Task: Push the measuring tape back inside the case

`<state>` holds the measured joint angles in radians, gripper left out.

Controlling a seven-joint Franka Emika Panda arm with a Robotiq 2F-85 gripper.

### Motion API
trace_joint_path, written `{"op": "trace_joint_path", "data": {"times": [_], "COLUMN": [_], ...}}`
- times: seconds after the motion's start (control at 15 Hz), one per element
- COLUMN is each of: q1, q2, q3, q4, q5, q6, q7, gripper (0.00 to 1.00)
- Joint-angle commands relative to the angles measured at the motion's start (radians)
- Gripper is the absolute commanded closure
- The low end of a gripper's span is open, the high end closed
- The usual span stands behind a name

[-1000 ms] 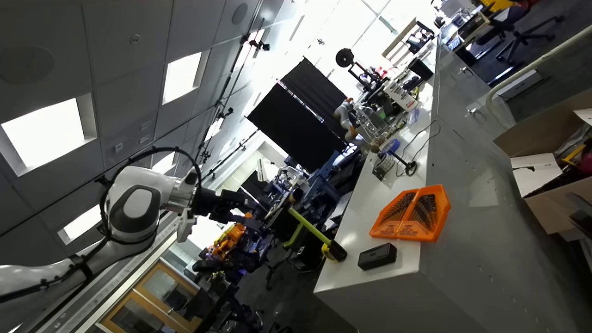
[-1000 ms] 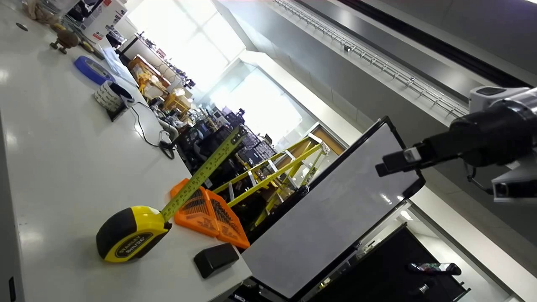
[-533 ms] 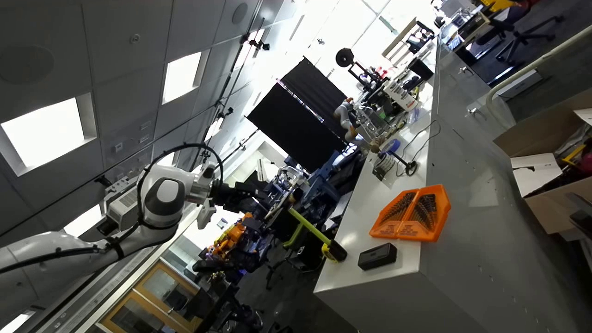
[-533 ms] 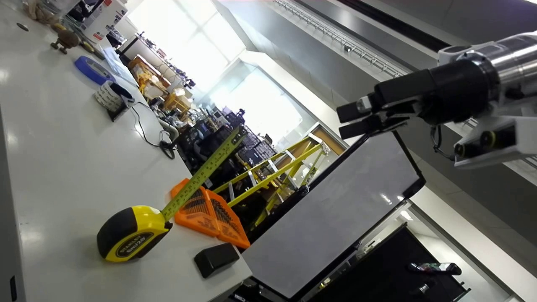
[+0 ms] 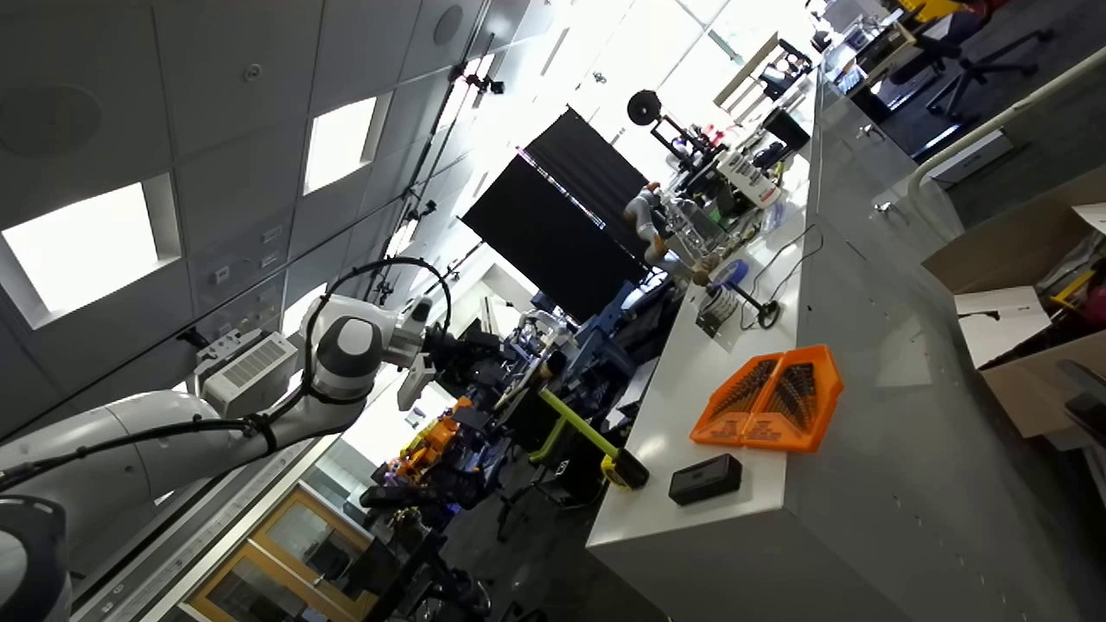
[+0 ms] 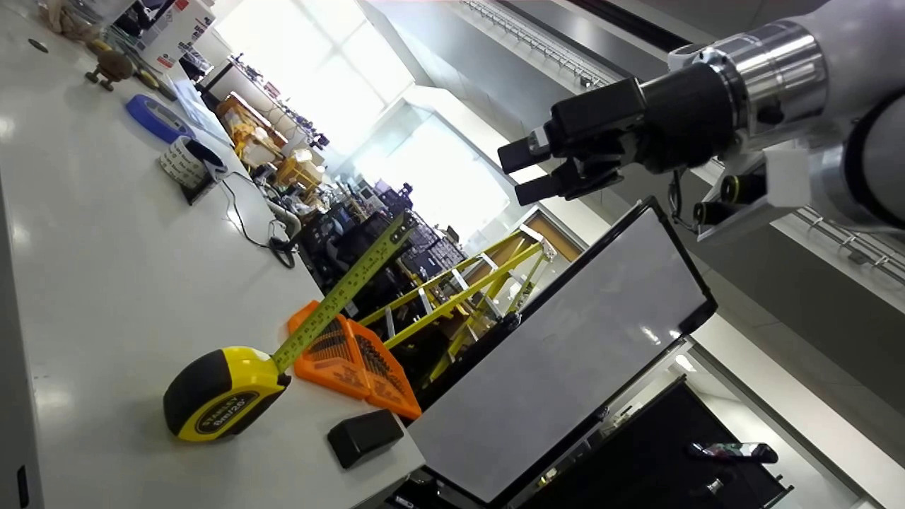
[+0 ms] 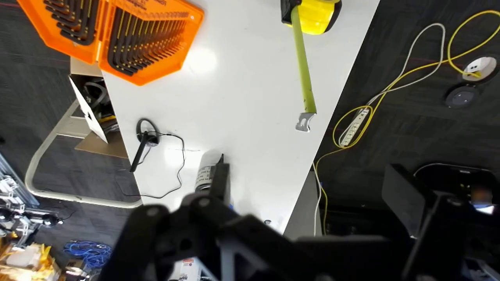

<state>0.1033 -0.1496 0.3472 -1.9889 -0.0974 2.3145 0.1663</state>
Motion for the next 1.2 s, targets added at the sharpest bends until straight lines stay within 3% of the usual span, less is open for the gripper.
{"op": "trace_joint_path", "data": {"times": [0.0,0.2,0.27,0.4,0.93,1.13], "q1": [0.037,0.038,0.038,0.04,0.046,0.046], "q2": [0.004,-0.005,-0.005,-0.001,0.034,0.058], "q3": [-0.034,-0.033,-0.032,-0.025,-0.015,-0.018], "q4": [0.006,0.002,0.003,0.008,0.025,0.032], "q5": [-0.009,-0.016,-0.019,-0.036,-0.093,-0.108], "q6": [-0.004,0.006,0.007,0.01,0.006,0.013], "q7": [0.007,0.014,0.017,0.026,0.041,0.04], "gripper": [0.0,0.02,0.26,0.32,0.94,1.0]}}
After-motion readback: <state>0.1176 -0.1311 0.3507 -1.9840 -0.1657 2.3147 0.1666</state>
